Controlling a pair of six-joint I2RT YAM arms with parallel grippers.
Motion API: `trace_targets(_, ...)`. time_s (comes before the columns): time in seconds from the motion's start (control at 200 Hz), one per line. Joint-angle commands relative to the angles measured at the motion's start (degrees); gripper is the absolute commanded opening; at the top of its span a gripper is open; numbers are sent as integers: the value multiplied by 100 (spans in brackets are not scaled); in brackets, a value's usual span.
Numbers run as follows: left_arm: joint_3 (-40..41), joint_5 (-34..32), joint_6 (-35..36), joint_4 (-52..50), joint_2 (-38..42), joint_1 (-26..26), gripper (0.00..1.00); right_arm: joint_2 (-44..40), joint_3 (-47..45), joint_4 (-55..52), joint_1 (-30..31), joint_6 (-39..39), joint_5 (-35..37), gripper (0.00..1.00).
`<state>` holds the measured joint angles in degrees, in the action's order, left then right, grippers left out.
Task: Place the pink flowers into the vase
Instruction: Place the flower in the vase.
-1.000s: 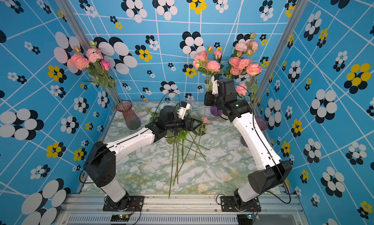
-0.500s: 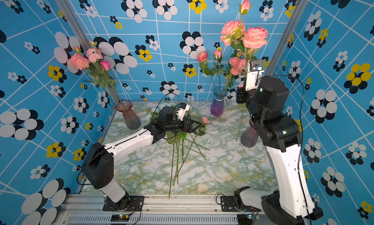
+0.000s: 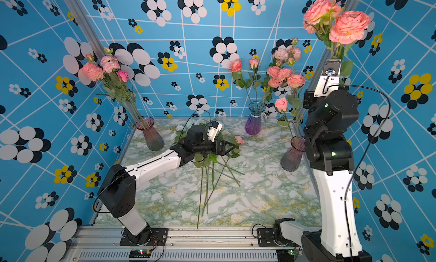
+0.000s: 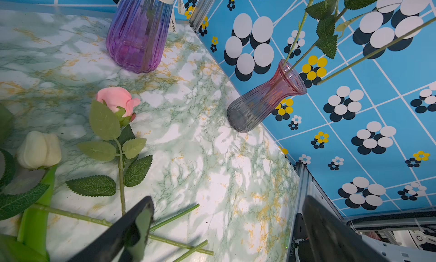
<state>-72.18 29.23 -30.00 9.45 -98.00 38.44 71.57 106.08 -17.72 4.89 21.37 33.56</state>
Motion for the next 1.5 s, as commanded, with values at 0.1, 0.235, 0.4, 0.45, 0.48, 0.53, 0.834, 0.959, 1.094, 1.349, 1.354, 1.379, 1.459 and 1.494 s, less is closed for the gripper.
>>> trace_targets(0.1, -56, 151, 173, -92, 16, -6, 100, 166, -524, 721, -458, -577, -455, 0)
trace_targets(0.235, -12, 204, 177, -126, 11, -40, 100, 87, -1138, 1019, -794, -969, -926, 0)
trace_targets(0.4, -55, 236, 167, -153, -52, -46, 100, -55, -1847, 1127, -972, -1355, -1066, 0)
trace_targets(0.45, -55, 245, 153, -126, -75, -42, 100, -119, -2079, 1165, -988, -1436, -1082, 0)
trace_targets(0.48, -52, 245, 127, -97, -91, -42, 100, -169, -2226, 1168, -983, -1488, -1103, 0)
trace_targets(0.53, -48, 271, 69, -55, -154, -40, 100, -246, -2466, 1161, -987, -1570, -1118, 0)
trace_targets(0.834, -302, 384, -10, -195, -402, -24, 100, -733, -3712, 1288, -982, -2007, -1038, 3)
trace_targets(0.959, -477, 222, -28, -628, -528, -27, 100, -766, -3873, 1223, -982, -2162, -991, 8)
trace_targets(1.094, -663, -134, 22, -1433, -745, -36, 100, -670, -3776, 967, -981, -2193, -918, 17)
trace_targets(1.349, -827, -351, 206, -2343, -1167, -29, 100, -780, -3795, 680, -981, -2304, -863, 29)
trace_targets(1.354, -830, -358, 210, -2352, -1173, -29, 99, -778, -3792, 672, -981, -2313, -861, 29)
trace_targets(1.379, -841, -395, 228, -2400, -1208, -29, 100, -793, -3796, 639, -986, -2327, -879, 30)
trace_targets(1.459, -881, -504, 239, -2579, -1318, -30, 100, -870, -3782, 543, -982, -2386, -908, 38)
trace_targets(1.494, -885, -517, 233, -2618, -1358, -35, 100, -921, -3783, 496, -988, -2431, -928, 43)
